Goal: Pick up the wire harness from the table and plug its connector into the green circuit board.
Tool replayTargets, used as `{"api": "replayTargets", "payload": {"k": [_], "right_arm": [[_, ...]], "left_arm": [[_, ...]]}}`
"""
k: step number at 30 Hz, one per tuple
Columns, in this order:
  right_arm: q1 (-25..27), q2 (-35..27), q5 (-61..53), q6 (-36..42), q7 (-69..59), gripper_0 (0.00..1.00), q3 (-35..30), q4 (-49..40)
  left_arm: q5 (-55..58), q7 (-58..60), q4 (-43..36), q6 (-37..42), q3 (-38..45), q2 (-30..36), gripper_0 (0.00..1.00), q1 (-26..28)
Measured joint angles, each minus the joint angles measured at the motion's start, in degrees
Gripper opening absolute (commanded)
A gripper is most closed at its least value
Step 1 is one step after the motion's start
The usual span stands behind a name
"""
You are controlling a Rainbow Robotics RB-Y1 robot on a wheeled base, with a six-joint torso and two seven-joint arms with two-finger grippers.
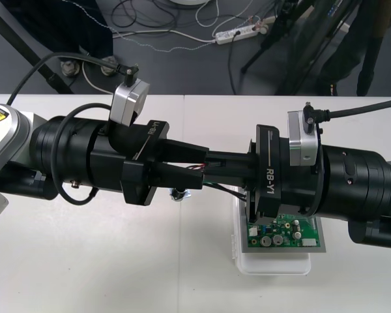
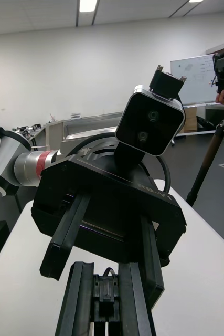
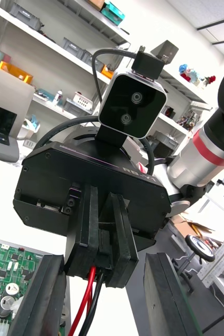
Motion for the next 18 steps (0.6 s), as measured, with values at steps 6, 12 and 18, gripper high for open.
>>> {"api": "replayTargets", "payload": {"k": [6, 12, 18], "right_arm": [[0.0, 0.0, -0.1, 0.0, 0.1, 0.0, 0.0, 0.0], [0.0, 0.6, -1.0, 0.0, 0.2, 0.0, 0.0, 0.0], [0.0, 1.7, -4.4, 0.0, 2.4, 0.0, 0.0, 0.0]], "left_arm": [[0.1, -1.2, 0.0, 0.0, 0.0, 0.0, 0.43, 0.0], [0.1, -6.6, 0.0, 0.0, 0.0, 0.0, 0.43, 0.0], [0.8, -10.3, 0.0, 0.0, 0.0, 0.0, 0.43, 0.1]]}}
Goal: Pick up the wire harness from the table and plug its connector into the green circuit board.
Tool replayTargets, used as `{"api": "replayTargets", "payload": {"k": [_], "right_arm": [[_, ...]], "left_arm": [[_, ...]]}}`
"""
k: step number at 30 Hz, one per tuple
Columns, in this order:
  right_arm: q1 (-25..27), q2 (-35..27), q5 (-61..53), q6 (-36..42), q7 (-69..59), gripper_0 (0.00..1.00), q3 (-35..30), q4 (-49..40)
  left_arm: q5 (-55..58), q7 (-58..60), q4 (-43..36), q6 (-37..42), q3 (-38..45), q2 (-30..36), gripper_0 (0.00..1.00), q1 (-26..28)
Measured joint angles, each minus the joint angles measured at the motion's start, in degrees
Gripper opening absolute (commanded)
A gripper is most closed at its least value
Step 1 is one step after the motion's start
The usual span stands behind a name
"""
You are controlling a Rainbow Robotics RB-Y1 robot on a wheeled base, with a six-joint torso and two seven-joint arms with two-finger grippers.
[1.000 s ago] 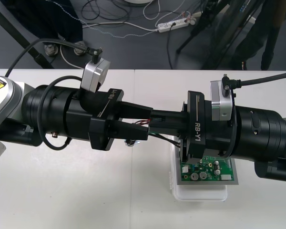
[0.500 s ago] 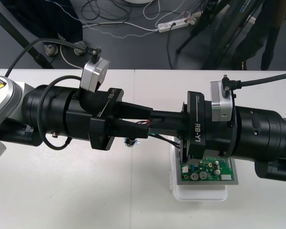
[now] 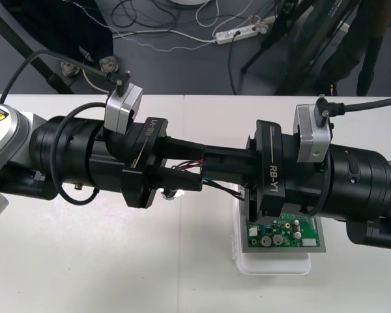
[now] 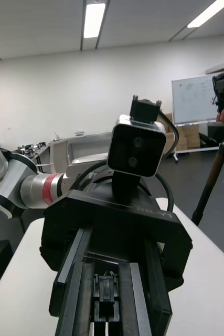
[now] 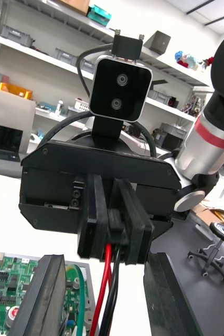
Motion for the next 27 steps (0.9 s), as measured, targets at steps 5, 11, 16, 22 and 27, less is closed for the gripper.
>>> {"api": "replayTargets", "payload": {"k": [5, 11, 16, 22, 27], "right_arm": [[0.0, 0.0, -2.2, 0.0, 1.5, 0.0, 0.0, 0.0], [0.1, 0.1, -2.3, 0.0, 1.5, 0.0, 0.0, 0.0], [0.4, 0.1, -2.3, 0.0, 1.7, 0.0, 0.0, 0.0], [0.8, 0.1, -2.3, 0.0, 4.0, 0.0, 0.0, 0.0], [1.4, 0.1, -2.7, -0.3, 4.5, 0.0, 0.0, 0.0]], "left_arm": [[0.5, 0.0, 0.0, 0.0, 0.0, 0.0, 0.43, 0.4], [1.5, -0.1, 0.0, 0.0, 0.0, 0.0, 0.43, 1.2], [2.1, -0.1, 0.0, 0.0, 0.0, 0.0, 0.44, 2.0], [3.2, -0.4, 0.0, 0.0, 0.1, 0.0, 0.43, 2.4], [4.2, -1.7, 0.0, 0.0, 0.1, 0.0, 0.43, 2.4]]}}
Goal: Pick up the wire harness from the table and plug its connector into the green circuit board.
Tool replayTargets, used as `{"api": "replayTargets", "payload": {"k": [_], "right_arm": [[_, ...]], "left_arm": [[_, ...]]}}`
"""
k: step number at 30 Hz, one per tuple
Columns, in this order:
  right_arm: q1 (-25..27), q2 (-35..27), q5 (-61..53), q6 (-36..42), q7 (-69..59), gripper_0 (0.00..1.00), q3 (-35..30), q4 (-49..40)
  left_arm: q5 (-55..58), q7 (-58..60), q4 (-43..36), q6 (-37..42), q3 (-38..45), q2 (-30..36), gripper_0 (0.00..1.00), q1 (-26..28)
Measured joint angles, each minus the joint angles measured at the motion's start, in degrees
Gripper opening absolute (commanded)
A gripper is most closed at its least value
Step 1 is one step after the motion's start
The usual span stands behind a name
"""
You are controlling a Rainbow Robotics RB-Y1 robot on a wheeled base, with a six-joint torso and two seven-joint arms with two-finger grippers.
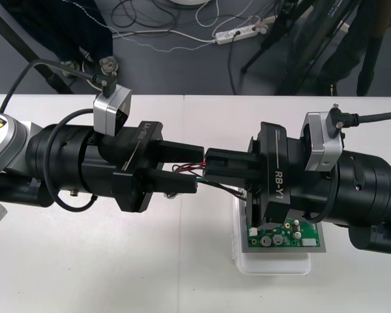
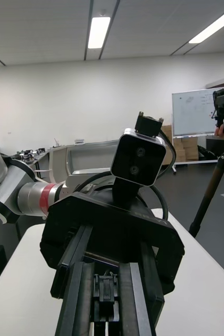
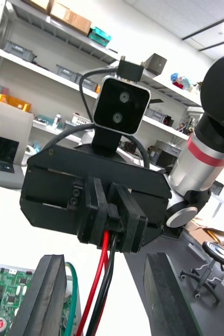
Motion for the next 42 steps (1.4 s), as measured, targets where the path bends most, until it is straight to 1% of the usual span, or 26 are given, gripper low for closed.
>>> {"api": "replayTargets", "payload": {"k": [5, 20, 23, 31, 33, 35, 36, 42], "right_arm": [[0.2, 0.0, -0.3, -0.4, 0.5, 0.0, 0.0, 0.0], [0.3, 0.0, -0.4, -0.4, 0.5, 0.0, 0.0, 0.0], [0.3, 0.0, -0.4, -0.4, 0.5, 0.0, 0.0, 0.0], [0.3, 0.0, -0.4, -0.4, 0.5, 0.0, 0.0, 0.0], [0.3, 0.0, -0.4, -0.4, 0.5, 0.0, 0.0, 0.0], [0.3, 0.0, -0.4, -0.4, 0.5, 0.0, 0.0, 0.0], [0.3, 0.0, -0.4, -0.4, 0.5, 0.0, 0.0, 0.0], [0.3, 0.0, -0.4, -0.4, 0.5, 0.0, 0.0, 0.0]], "left_arm": [[0.4, -2.3, 0.0, 0.0, 0.0, 0.0, 0.43, 0.0], [1.3, -3.7, 0.0, 0.0, 0.1, -0.7, 0.43, 0.0], [1.3, -3.9, 0.0, 0.0, 0.1, -0.9, 0.4, 0.0], [1.4, -3.9, 0.0, 0.0, 0.1, -1.0, 0.37, 0.0], [1.4, -3.9, 0.0, 0.0, 0.1, -1.0, 0.34, 0.0], [1.4, -3.9, 0.0, 0.0, 0.1, -1.0, 0.25, 0.0], [1.4, -3.9, 0.0, 0.0, 0.1, -1.0, 0.24, 0.0], [1.4, -3.9, 0.0, 0.0, 0.1, -1.0, 0.22, 0.0]]}}
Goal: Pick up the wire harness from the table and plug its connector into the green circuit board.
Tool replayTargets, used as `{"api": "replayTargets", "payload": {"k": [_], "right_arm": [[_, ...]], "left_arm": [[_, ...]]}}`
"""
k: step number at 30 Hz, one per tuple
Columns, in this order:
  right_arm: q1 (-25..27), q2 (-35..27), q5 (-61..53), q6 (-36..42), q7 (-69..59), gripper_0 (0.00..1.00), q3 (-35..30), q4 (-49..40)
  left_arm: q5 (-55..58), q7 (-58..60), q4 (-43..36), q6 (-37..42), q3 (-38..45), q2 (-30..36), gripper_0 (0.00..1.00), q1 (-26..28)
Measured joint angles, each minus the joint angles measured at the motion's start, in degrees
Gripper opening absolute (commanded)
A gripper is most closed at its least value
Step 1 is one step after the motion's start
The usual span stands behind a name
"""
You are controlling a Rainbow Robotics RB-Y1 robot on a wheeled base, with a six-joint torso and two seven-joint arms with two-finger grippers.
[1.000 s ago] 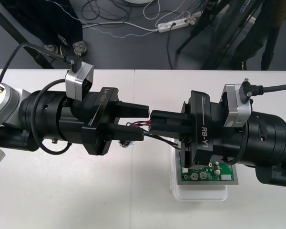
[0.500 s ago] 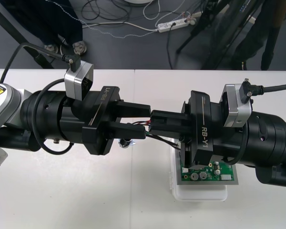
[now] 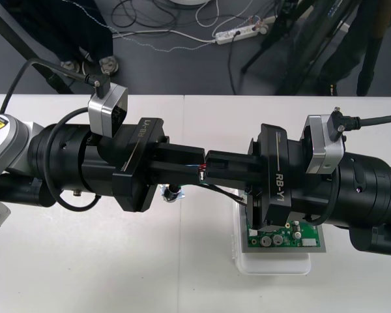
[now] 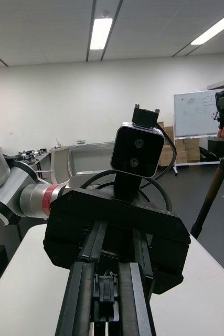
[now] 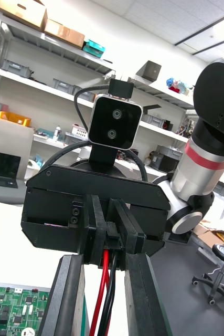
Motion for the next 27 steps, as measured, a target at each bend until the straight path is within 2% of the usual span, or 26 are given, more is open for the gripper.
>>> {"api": "replayTargets", "payload": {"k": [5, 11, 25, 26, 27], "right_arm": [[0.0, 0.0, 0.0, 0.0, 0.0, 0.0, 0.0, 0.0], [0.0, 0.0, 0.0, 0.0, 0.0, 0.0, 0.0, 0.0], [0.0, 0.0, -0.1, 0.0, 0.0, 0.0, 0.0, 0.0], [0.0, 0.0, -0.1, 0.0, 0.0, 0.01, 0.0, 0.0], [0.0, 0.0, -0.1, 0.0, 0.0, 0.13, 0.0, 0.0]], "left_arm": [[0.0, 0.0, 0.0, 0.0, 0.0, 0.0, 0.22, 0.0], [0.0, 0.0, 0.0, 0.0, 0.0, 0.0, 0.09, 0.0], [0.0, 0.0, 0.0, 0.0, 0.0, -0.5, 0.07, 0.1], [0.0, 0.0, 0.0, 0.0, 0.0, -0.6, 0.07, 0.2], [0.0, 0.0, 0.0, 0.0, 0.0, -0.7, 0.07, 0.3]]}}
